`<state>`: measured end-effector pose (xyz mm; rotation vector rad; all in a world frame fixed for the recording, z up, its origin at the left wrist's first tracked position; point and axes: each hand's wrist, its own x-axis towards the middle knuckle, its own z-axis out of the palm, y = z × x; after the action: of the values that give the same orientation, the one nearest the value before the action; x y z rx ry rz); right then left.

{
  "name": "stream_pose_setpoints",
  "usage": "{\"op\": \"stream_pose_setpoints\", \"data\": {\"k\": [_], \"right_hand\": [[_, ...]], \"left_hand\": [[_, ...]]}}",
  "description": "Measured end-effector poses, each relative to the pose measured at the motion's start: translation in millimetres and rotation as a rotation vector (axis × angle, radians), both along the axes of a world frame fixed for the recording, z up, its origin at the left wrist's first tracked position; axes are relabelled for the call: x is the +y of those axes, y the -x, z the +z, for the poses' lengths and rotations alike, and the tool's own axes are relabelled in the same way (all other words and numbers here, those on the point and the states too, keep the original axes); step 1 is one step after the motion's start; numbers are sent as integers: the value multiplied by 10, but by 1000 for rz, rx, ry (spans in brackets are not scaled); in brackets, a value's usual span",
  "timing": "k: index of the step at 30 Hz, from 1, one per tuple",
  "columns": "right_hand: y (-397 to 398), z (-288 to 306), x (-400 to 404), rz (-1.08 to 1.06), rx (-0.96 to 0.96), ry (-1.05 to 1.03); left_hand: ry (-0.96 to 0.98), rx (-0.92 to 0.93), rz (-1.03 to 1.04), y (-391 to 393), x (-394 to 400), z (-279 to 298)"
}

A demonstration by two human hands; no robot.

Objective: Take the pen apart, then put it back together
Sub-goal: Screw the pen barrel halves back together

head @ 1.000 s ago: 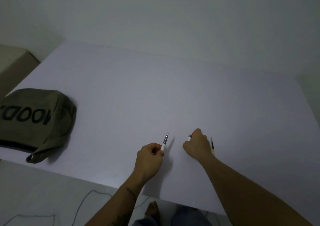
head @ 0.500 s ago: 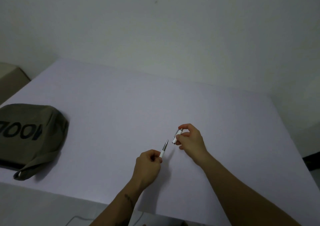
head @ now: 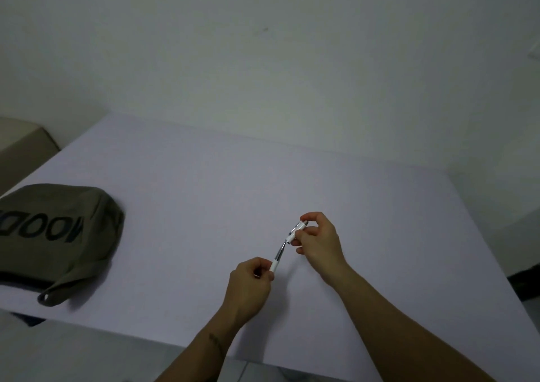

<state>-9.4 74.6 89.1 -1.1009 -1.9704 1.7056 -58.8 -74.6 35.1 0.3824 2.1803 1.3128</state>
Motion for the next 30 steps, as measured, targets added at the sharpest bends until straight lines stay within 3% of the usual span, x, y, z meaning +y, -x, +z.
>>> {"op": "stream_pose_setpoints", "data": {"k": [12,30], "right_hand": [[-11,38,-96,164,-109,59],[56,146,-50,130,-77,48]], "left_hand": [[-57,7,9,31,-28,87],[-70,20,166,135,40,272]]}}
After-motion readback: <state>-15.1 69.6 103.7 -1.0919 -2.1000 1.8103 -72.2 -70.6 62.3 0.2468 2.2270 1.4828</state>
